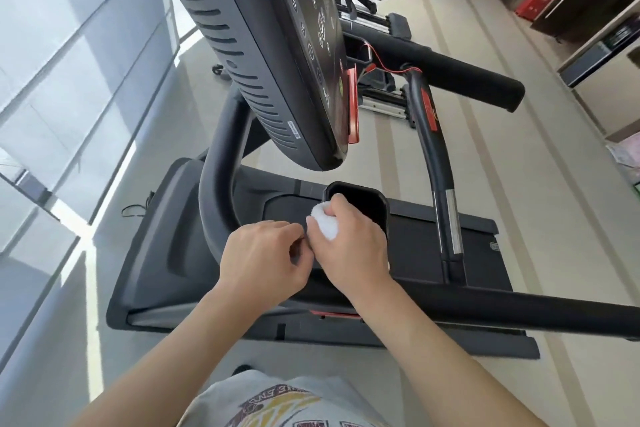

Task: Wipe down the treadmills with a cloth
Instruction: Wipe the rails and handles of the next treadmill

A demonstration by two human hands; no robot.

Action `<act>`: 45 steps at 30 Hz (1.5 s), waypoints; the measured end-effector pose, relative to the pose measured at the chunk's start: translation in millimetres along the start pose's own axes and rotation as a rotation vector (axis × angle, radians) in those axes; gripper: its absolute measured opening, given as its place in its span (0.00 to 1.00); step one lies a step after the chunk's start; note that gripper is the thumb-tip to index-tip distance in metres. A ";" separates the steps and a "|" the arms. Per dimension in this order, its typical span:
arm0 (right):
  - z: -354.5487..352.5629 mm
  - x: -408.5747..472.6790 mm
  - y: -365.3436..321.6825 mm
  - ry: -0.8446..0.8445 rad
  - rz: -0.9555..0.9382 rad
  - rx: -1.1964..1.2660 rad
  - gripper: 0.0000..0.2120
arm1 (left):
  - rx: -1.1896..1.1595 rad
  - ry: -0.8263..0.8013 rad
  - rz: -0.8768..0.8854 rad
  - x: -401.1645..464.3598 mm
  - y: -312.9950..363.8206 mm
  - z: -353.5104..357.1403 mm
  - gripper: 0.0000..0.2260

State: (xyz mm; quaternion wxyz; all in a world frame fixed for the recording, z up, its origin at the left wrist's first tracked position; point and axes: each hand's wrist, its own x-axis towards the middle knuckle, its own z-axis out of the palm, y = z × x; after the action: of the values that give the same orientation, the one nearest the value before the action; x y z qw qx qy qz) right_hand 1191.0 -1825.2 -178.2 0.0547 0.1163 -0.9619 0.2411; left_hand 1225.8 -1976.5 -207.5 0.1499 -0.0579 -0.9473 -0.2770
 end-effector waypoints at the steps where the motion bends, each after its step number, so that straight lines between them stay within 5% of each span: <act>1: 4.6 5.0 -5.1 0.006 -0.013 -0.020 0.13 | -0.002 0.005 -0.014 0.3 -0.1 -0.9 0.11; 14: -22.0 4.7 11.2 -0.142 -0.039 -0.045 0.09 | -0.002 -0.015 0.009 -3.5 -1.0 -0.3 0.10; 18: -37.6 -19.8 22.9 -0.114 0.046 -0.066 0.20 | -0.011 0.007 -0.008 -2.9 -0.2 0.2 0.07; 29: -28.8 16.2 22.8 -0.188 0.103 -0.148 0.21 | -0.006 -0.005 0.002 -3.4 1.6 -1.6 0.07; 36: -59.2 -29.6 59.6 -0.093 0.143 -0.117 0.18 | -0.021 0.013 -0.015 -2.8 1.2 -0.4 0.07; 45: -40.8 46.8 79.5 0.067 0.112 -0.105 0.17 | 0.011 0.000 -0.008 -3.5 0.8 -0.7 0.07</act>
State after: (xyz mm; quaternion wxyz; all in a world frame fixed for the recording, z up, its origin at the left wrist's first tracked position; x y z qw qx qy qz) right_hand 1127.8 -1746.9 -170.6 0.0796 0.0513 -0.9759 0.1967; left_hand 1229.4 -1976.3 -207.6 0.1493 -0.0533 -0.9491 -0.2723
